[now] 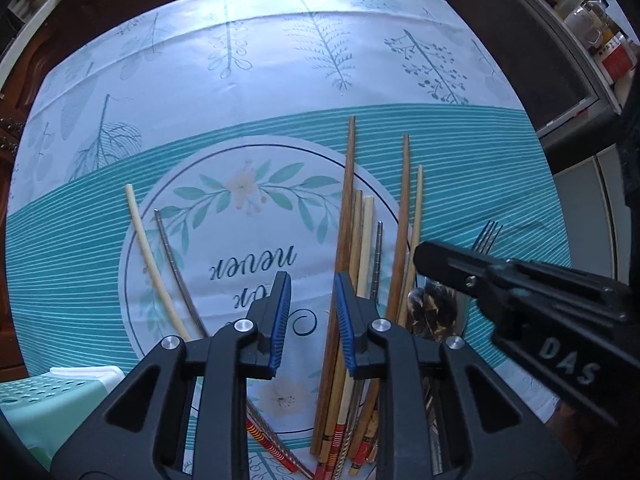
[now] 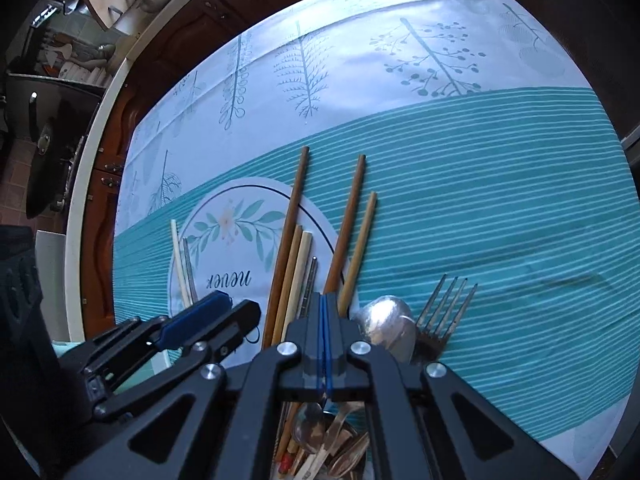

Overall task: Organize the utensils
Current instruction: 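Grasp a bundle of chopsticks with the right tool while the left tool grasps one brown chopstick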

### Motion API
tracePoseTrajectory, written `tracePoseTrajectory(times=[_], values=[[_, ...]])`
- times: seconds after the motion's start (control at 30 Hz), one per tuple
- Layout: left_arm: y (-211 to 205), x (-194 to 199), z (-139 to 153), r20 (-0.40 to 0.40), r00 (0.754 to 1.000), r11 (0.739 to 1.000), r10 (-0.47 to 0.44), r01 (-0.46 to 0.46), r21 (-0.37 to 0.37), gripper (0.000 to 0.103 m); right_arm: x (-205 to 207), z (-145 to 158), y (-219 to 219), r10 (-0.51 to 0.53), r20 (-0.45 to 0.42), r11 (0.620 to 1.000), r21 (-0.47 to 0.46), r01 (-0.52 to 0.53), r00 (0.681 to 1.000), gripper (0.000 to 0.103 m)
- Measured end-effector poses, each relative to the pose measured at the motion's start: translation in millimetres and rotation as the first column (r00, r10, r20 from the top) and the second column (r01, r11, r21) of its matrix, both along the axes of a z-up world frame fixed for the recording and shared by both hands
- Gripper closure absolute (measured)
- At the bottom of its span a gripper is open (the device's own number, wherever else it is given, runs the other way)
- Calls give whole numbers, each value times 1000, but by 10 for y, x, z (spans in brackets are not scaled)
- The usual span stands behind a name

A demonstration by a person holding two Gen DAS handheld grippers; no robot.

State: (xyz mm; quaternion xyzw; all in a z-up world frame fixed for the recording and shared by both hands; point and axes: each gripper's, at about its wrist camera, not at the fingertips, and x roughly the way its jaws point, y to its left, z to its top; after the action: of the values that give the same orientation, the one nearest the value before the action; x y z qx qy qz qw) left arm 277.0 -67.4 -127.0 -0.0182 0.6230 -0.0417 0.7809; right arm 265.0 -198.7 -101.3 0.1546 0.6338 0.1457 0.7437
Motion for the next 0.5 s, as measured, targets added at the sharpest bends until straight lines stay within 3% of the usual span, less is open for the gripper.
tracePoseTrajectory(times=[0.1,0.37,0.5], values=[[-32,18,-21,-3,1000,1000,-9,9,-8,83,0,40,-43,-15,7,1000,17,15,1000,103],[-163,86,-128,14,999,996,-32,31,84,84,-22,69,-98,-29,13,999,18,29,999,102],[-185,116,-149,17,999,996,-29,27,84,84,-21,47,-85,-23,11,1000,14,23,1000,102]])
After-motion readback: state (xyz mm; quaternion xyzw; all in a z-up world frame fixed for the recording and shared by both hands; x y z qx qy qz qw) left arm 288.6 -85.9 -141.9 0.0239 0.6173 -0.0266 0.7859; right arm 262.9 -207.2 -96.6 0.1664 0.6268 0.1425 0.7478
